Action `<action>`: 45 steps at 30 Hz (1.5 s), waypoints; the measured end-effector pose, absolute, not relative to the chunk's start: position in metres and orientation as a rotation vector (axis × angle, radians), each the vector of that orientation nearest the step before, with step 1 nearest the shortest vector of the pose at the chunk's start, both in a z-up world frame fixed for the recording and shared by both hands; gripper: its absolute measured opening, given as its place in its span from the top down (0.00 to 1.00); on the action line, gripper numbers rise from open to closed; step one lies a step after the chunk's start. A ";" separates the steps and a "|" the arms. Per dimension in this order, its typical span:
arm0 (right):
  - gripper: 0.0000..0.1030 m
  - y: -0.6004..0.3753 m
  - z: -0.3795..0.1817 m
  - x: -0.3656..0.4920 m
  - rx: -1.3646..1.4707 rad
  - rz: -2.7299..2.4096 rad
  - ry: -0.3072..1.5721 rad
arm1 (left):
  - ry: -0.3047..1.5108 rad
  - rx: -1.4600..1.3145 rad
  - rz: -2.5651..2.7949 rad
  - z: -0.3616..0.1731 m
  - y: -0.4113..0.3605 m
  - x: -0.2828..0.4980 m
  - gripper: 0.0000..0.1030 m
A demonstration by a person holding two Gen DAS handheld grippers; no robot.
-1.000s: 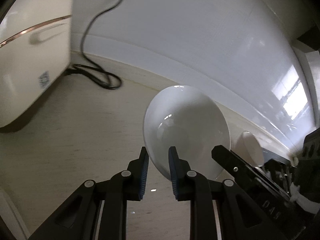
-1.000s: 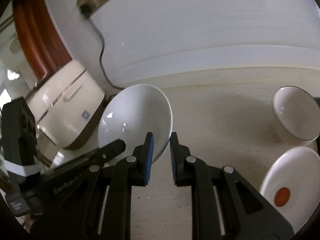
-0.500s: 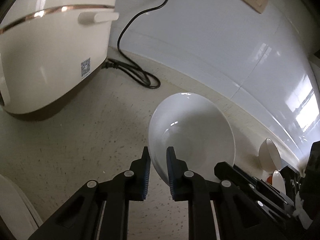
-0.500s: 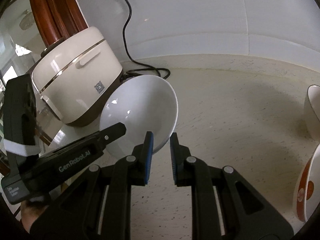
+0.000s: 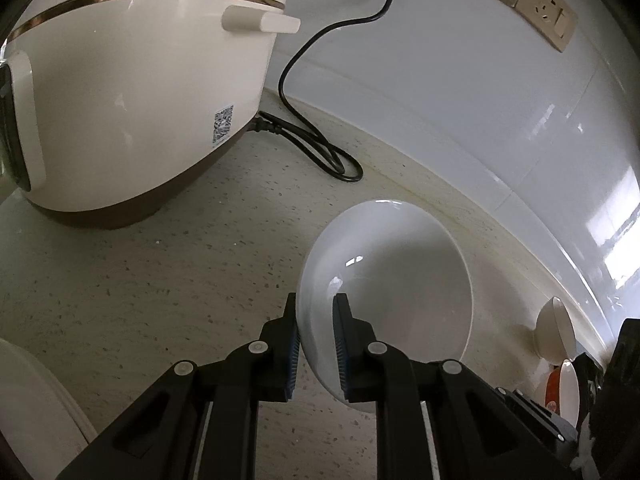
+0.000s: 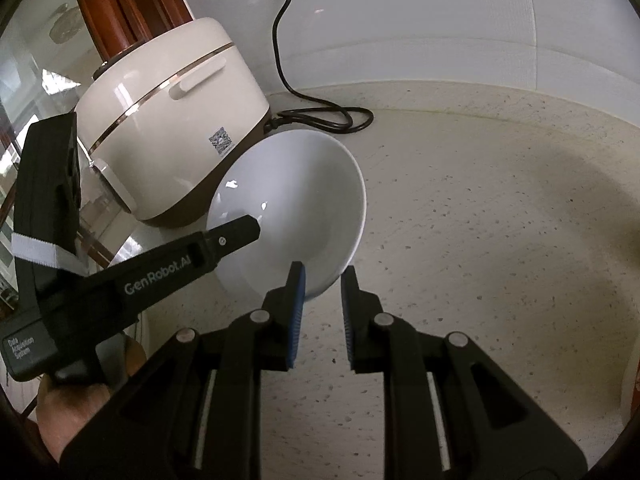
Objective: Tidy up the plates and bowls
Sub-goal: 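Lift the white bowl with both grippers and carry it toward the rice cooker, then lower the white bowl onto the counter and open both grippers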
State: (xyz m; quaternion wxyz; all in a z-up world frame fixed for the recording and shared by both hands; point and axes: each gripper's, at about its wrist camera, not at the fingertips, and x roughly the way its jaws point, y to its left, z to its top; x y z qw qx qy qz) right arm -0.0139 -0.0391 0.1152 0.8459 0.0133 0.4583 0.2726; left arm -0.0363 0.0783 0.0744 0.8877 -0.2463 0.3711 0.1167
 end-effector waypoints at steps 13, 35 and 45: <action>0.75 -0.039 0.116 -0.016 0.049 0.616 0.963 | 0.756 -0.551 0.261 0.072 0.088 -0.033 0.83; 0.53 -0.036 0.114 -0.015 0.022 0.592 0.851 | 0.771 -0.640 0.208 0.061 0.097 -0.021 0.74; 0.46 -0.042 0.119 -0.015 0.025 0.554 0.812 | 0.707 -0.635 0.245 0.068 0.099 -0.030 0.46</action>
